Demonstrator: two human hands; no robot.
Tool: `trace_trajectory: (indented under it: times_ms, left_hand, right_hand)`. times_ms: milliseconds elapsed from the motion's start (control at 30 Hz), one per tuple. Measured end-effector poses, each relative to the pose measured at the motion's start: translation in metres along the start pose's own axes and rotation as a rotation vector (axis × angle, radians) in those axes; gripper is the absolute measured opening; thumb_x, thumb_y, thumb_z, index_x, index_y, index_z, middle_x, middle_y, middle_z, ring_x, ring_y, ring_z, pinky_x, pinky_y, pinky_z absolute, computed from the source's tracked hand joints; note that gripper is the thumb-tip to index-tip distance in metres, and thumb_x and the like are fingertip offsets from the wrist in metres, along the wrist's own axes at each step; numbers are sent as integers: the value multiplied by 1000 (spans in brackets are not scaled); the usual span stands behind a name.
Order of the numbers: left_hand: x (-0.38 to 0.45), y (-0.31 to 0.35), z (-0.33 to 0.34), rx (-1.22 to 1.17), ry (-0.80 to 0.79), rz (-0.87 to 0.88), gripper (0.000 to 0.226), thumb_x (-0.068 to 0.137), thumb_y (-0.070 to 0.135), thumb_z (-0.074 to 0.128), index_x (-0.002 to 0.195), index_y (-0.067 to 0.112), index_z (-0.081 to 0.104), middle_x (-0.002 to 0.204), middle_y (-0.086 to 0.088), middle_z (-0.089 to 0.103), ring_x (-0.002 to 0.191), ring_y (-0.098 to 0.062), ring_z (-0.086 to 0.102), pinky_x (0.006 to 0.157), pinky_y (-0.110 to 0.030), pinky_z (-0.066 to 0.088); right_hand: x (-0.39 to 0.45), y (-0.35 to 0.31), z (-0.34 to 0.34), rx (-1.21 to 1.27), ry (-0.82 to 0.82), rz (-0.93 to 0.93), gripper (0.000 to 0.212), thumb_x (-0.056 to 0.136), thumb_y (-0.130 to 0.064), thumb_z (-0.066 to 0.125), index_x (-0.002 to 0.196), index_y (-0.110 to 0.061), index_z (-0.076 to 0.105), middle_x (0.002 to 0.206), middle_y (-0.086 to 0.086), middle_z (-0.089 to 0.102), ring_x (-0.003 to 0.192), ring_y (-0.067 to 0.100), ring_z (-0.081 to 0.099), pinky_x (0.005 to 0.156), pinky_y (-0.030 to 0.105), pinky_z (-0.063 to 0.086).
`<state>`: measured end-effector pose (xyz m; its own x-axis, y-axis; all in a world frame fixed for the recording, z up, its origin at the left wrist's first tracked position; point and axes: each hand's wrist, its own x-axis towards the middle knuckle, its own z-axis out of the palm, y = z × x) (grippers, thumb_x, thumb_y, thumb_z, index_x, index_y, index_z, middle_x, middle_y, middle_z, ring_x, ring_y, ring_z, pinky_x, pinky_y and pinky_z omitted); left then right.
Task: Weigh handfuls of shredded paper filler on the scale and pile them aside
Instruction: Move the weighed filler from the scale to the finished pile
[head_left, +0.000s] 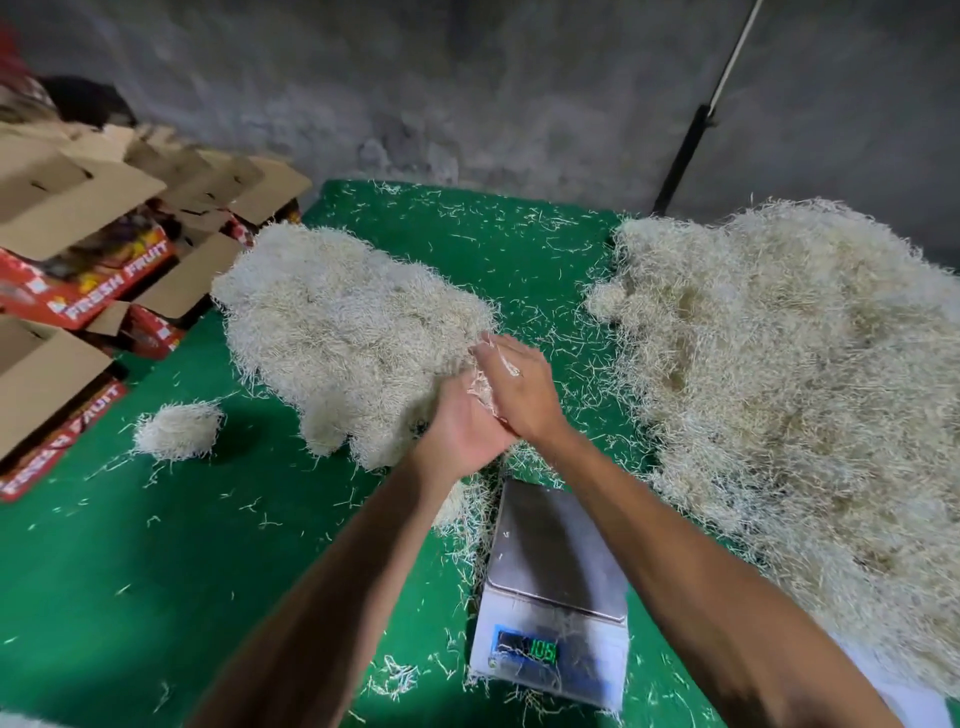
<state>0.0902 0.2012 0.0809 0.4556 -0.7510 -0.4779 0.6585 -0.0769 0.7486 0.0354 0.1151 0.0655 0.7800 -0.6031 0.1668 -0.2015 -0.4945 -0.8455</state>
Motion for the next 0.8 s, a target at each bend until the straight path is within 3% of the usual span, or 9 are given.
trace_trajectory:
  times_ms: [100,167,233,300,400,500,567,633,800]
  left_hand:
    - [6,-2,-31,132,264,184,51,102,51,42,144,21,50,140,0,58,123,-6,61,108,-35,49]
    - [13,-5,-41,152,297,247,46,101,62,38,135,35,52,129,14,60,105,12,64,99,-29,52]
    - [19,-4,-42,72,169,141,66,97,70,37,135,19,55,130,-4,63,111,-15,68,98,-41,52]
    - [14,4,-43,-41,64,151,67,104,63,23,148,19,46,144,1,51,126,-25,55,97,-43,49]
    - [9,15,-59,52,286,359,47,113,32,23,150,13,45,153,-5,47,135,-20,51,109,-31,44]
    - [8,16,-74,208,373,561,35,110,3,37,141,-8,48,142,-18,55,115,3,59,90,-5,44]
    - [5,24,-69,162,448,595,31,110,13,39,132,0,58,130,-9,65,110,2,64,97,-20,51]
    - [9,22,-66,57,450,528,41,112,31,30,130,9,60,130,-5,66,122,-15,61,106,-37,46]
    - [34,-16,-42,25,242,314,48,109,45,28,133,15,56,129,-5,64,119,-21,61,104,-42,45]
  right_hand:
    - [-6,-2,37,60,66,-65,41,110,-36,39,133,-14,66,148,3,55,136,13,48,118,33,37]
    - [-2,0,57,37,126,-38,38,110,-38,36,113,-18,69,117,-1,66,107,4,58,94,21,49]
    - [10,7,54,-25,54,114,42,111,-40,35,85,-19,61,79,-2,63,67,3,58,58,13,43]
    - [23,18,42,-94,-73,209,46,110,-37,35,75,-18,56,60,-2,57,40,0,49,40,14,37]
    - [44,14,36,-38,18,179,55,109,-41,30,65,-20,53,49,-7,47,31,3,37,34,18,32]
    - [55,1,37,78,141,104,61,105,-65,17,72,-27,53,66,-7,53,49,-1,42,48,13,36]
    - [46,7,39,43,-135,168,73,99,-74,7,113,-31,63,107,2,66,89,3,61,81,28,52]
    - [32,27,29,-37,-417,295,85,97,-77,0,148,-29,49,147,13,54,133,26,53,112,50,36]
    - [2,78,-13,75,-118,376,88,97,-77,6,147,-23,53,141,12,61,121,18,64,112,40,37]
